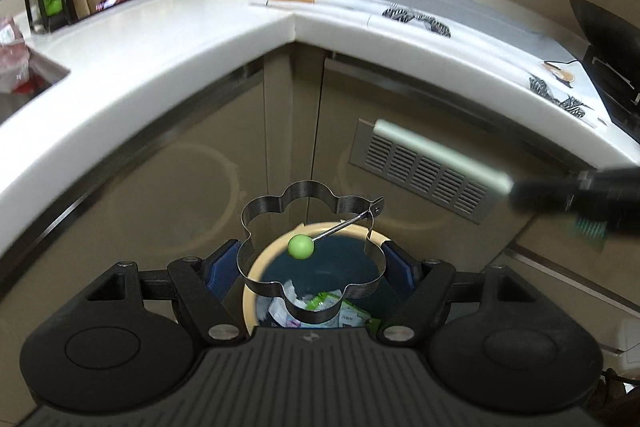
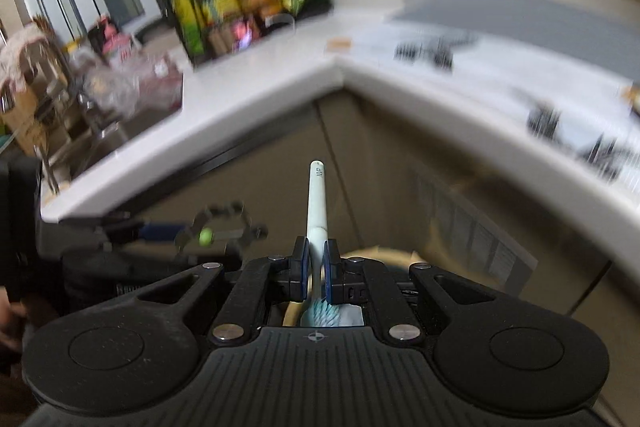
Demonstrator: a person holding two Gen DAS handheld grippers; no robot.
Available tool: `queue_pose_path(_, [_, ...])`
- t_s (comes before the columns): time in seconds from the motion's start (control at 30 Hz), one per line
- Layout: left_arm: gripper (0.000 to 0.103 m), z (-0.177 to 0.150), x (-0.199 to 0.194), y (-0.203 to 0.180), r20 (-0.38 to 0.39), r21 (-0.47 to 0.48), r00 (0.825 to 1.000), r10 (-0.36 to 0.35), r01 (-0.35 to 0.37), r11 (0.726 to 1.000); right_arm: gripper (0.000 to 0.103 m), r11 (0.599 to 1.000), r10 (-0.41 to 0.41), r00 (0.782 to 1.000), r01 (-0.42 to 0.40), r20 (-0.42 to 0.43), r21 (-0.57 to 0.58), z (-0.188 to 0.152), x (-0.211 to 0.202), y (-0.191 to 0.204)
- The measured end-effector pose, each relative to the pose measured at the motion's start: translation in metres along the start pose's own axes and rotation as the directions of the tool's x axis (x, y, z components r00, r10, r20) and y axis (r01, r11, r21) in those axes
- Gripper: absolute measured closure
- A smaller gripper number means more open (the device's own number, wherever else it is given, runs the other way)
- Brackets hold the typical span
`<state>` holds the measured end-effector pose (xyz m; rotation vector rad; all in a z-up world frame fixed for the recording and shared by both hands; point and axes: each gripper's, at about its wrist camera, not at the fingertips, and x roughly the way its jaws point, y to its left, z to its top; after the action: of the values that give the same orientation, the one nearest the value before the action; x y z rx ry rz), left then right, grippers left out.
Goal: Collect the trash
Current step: 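Carry the toothbrush and egg ring down over the blue bin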
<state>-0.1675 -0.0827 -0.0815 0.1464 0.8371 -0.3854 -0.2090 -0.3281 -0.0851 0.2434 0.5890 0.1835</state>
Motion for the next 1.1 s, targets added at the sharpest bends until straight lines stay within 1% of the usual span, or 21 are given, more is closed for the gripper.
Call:
queue_pose_path(0.1, [0.023, -0.002, 0.003, 0.000, -0.008, -0.005, 1.000, 0.003, -0.003, 1.000, 0.095, 1.000, -0.008, 0.999, 0.009, -0.050, 0.012, -0.008, 0.009, -0.002])
queue_pose_path(0.23, [0.023, -0.004, 0.005, 0.001, -0.015, -0.011, 1.000, 0.000, 0.000, 1.000, 0.095, 0.999, -0.032, 0.997, 0.033, -0.072, 0.014, -0.010, 0.013, -0.004])
queue_pose_path(0.43, [0.023, -0.003, 0.007, -0.001, -0.022, 0.000, 1.000, -0.006, 0.006, 1.000, 0.095, 0.999, -0.027, 0.993, 0.030, -0.116, 0.020, -0.014, 0.023, -0.004])
queue_pose_path(1.1, [0.023, 0.001, 0.010, 0.000, -0.017, -0.004, 1.000, -0.009, 0.009, 1.000, 0.095, 0.999, -0.032, 0.989, 0.035, -0.142, 0.018, -0.014, 0.030, -0.002])
